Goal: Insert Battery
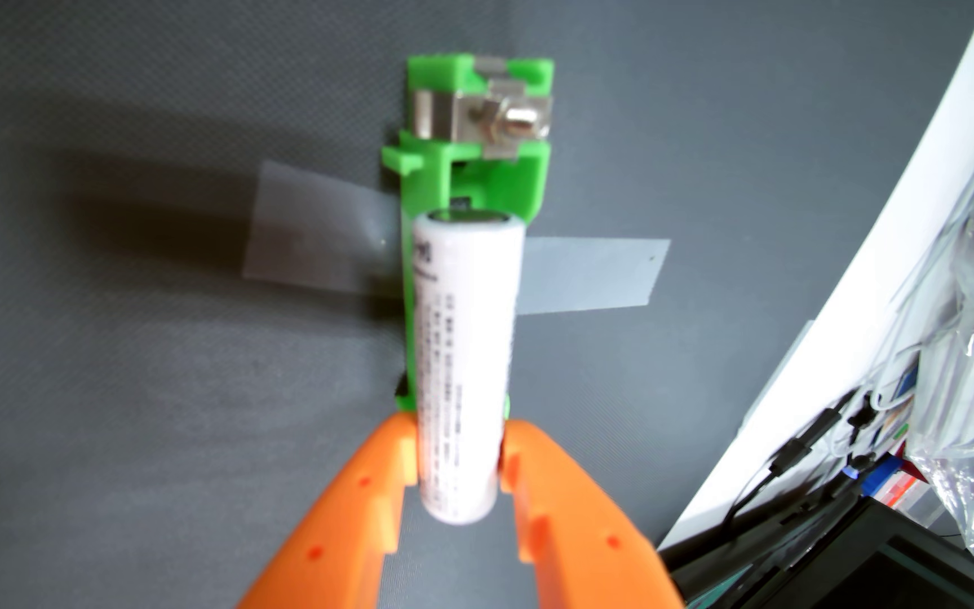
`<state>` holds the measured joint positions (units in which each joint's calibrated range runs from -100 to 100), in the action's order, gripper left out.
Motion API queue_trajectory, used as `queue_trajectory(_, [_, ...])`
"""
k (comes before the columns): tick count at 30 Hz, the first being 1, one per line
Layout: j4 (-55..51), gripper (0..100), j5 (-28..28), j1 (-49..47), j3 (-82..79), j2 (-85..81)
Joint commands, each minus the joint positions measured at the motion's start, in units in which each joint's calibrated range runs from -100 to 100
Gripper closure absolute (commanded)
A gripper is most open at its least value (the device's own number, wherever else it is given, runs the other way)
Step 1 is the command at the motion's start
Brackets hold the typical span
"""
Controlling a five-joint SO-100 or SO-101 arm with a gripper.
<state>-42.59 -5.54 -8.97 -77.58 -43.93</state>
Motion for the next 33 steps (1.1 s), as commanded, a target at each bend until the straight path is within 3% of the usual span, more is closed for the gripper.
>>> queue_trajectory(1, [0.4, 99, 0.2, 0.5, 1.6, -0.4])
queue_trajectory(33, [0.4, 99, 0.3, 0.6, 2.3, 0.4])
